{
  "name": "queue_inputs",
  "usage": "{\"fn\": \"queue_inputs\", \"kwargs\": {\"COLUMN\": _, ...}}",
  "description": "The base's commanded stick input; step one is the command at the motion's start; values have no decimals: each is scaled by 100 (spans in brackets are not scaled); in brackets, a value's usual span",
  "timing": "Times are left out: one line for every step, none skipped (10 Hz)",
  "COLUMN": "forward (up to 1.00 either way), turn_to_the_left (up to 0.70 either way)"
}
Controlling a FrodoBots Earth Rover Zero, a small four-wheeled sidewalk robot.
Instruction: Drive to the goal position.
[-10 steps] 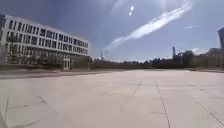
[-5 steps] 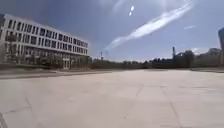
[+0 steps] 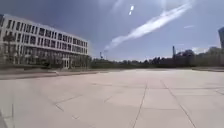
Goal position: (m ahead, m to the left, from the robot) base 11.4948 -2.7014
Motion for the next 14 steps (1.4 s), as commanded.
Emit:
{"fn": "queue_inputs", "kwargs": {"forward": 70, "turn_to_the_left": -1}}
{"fn": "queue_inputs", "kwargs": {"forward": 70, "turn_to_the_left": -1}}
{"fn": "queue_inputs", "kwargs": {"forward": 70, "turn_to_the_left": -1}}
{"fn": "queue_inputs", "kwargs": {"forward": 70, "turn_to_the_left": -1}}
{"fn": "queue_inputs", "kwargs": {"forward": 70, "turn_to_the_left": -1}}
{"fn": "queue_inputs", "kwargs": {"forward": 70, "turn_to_the_left": -1}}
{"fn": "queue_inputs", "kwargs": {"forward": 70, "turn_to_the_left": -1}}
{"fn": "queue_inputs", "kwargs": {"forward": 70, "turn_to_the_left": -1}}
{"fn": "queue_inputs", "kwargs": {"forward": 70, "turn_to_the_left": -1}}
{"fn": "queue_inputs", "kwargs": {"forward": 70, "turn_to_the_left": -1}}
{"fn": "queue_inputs", "kwargs": {"forward": 70, "turn_to_the_left": -1}}
{"fn": "queue_inputs", "kwargs": {"forward": 70, "turn_to_the_left": -1}}
{"fn": "queue_inputs", "kwargs": {"forward": 70, "turn_to_the_left": -1}}
{"fn": "queue_inputs", "kwargs": {"forward": 70, "turn_to_the_left": -1}}
